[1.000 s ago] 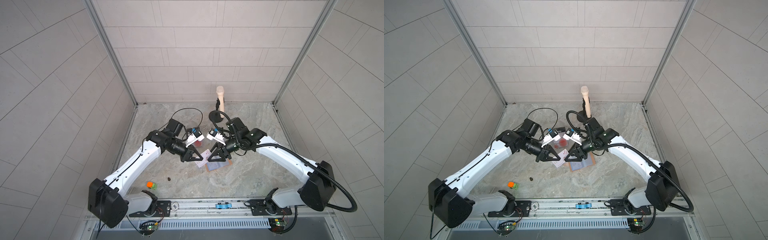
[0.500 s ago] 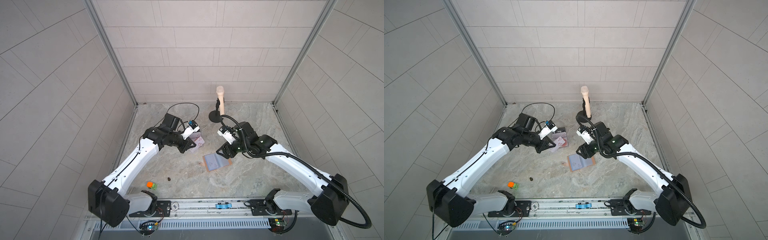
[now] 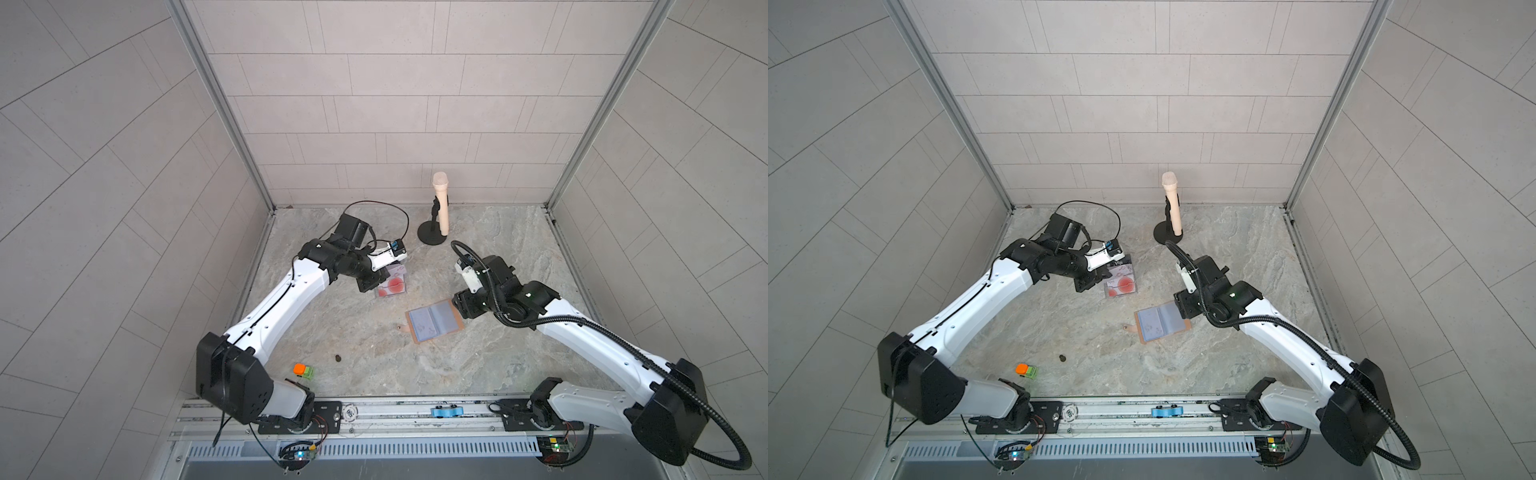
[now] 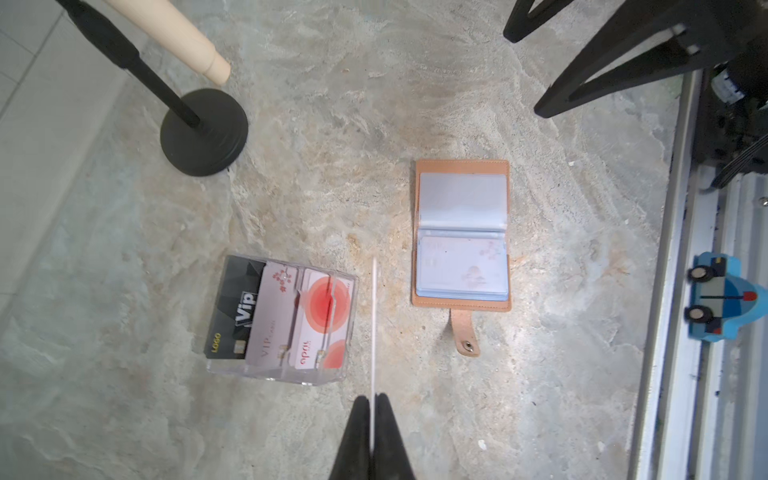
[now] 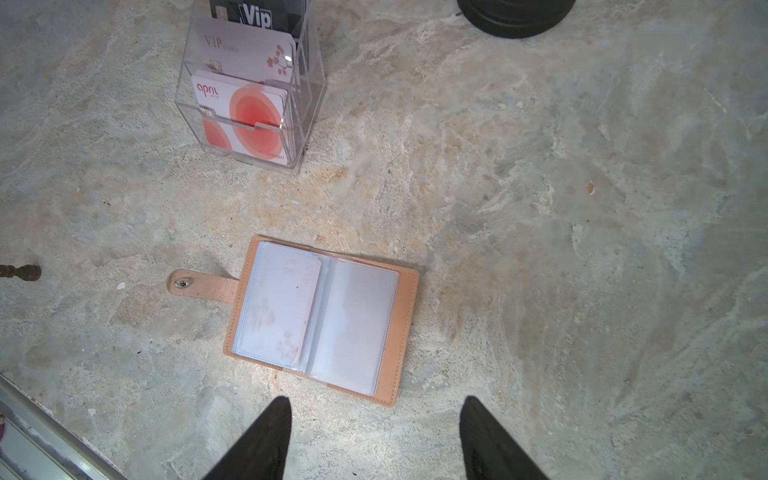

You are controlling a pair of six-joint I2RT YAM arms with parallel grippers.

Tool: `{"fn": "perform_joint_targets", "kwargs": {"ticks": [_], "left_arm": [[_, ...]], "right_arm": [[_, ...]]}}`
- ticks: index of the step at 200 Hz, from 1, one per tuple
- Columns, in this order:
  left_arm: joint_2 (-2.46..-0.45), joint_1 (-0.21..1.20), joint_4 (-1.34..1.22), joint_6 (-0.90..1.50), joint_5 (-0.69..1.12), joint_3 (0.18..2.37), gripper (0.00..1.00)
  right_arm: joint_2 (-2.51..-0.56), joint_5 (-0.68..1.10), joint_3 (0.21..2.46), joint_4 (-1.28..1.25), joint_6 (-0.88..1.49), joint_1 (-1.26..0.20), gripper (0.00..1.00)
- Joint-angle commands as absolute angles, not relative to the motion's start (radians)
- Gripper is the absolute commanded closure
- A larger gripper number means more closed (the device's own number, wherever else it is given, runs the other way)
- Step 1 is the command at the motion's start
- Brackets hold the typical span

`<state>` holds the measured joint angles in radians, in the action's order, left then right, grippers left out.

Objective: Take the credit cards out of the card holder
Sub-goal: Place the credit card in the storage box.

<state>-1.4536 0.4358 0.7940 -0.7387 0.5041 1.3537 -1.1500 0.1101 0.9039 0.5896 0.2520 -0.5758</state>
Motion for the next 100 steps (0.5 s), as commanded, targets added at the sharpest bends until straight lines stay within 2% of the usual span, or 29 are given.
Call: {"fn": "perform_joint_targets", "kwargs": {"ticks": [1, 36, 100], "left_arm": [[-1.542, 0.415, 0.848, -0.860, 0.519, 1.437, 1.00], [-1.703, 0.412, 0.915, -0.934, 0.467, 1.545, 1.00], [-1.857, 0.392, 0.900, -0.977, 0.426, 1.626, 1.00]], "right_arm": [[-1.110, 0.088, 0.884, 0.591, 0.281, -0.576, 0.33], [-1.064, 0.069, 0.863, 0.600, 0.288, -0.576, 0.33], [-1.023, 0.051, 0.831, 0.594, 0.286, -0.575, 0.33]]}}
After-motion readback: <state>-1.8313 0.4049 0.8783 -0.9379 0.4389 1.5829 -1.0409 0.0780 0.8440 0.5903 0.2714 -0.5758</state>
